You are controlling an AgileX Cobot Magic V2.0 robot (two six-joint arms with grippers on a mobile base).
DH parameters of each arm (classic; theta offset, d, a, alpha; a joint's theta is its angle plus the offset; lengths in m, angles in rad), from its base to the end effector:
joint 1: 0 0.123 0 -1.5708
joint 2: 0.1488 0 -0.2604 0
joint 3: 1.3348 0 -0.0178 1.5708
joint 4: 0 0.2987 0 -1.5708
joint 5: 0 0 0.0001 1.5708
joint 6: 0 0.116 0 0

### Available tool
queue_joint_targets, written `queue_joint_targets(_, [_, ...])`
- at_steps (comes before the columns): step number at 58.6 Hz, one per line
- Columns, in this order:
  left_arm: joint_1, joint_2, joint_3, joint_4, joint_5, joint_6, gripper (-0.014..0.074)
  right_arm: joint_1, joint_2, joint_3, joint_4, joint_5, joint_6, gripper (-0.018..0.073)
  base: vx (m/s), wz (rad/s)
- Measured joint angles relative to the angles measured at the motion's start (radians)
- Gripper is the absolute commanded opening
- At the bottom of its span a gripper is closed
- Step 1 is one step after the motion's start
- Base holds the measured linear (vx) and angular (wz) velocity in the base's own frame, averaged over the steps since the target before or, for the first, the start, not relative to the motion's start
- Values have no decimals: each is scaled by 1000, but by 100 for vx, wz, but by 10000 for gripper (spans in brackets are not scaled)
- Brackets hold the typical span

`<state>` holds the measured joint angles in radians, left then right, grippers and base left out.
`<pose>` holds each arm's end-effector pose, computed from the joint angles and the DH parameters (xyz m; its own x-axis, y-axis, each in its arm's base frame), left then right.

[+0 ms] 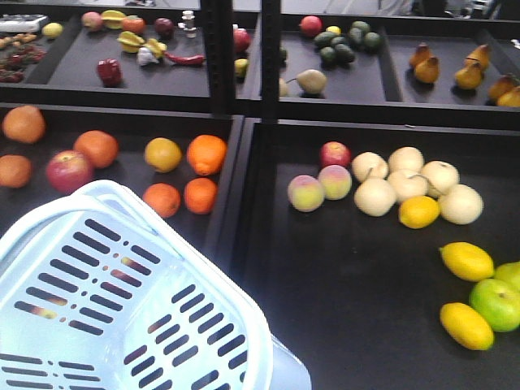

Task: Pick three apples into basket with both arms
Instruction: 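Hold the basket up with the left gripper while the base backs away, then drive the base across the floor carrying the basket in the left gripper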

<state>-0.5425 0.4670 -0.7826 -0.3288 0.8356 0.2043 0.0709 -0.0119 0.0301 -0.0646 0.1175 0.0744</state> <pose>0.1216 -0.1057 0.3624 -0.3519 0.1887 -0.9168 0.6826 0.7219 -0.1134 0.1543 0.0101 0.1912 -0.0488 0.0068 -0.9988 -0.0628 0.9980 0.0099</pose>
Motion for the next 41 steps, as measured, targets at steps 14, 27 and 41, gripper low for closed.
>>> queue_joint_targets(14, [0, 0, 0, 0, 0, 0, -6, 0, 0, 0, 0, 0, 0, -9, -9, 41])
queue_joint_targets(27, [0, 0, 0, 0, 0, 0, -6, 0, 0, 0, 0, 0, 0, -9, -12, 47])
queue_joint_targets(41, [0, 0, 0, 0, 0, 0, -6, 0, 0, 0, 0, 0, 0, -9, -13, 51])
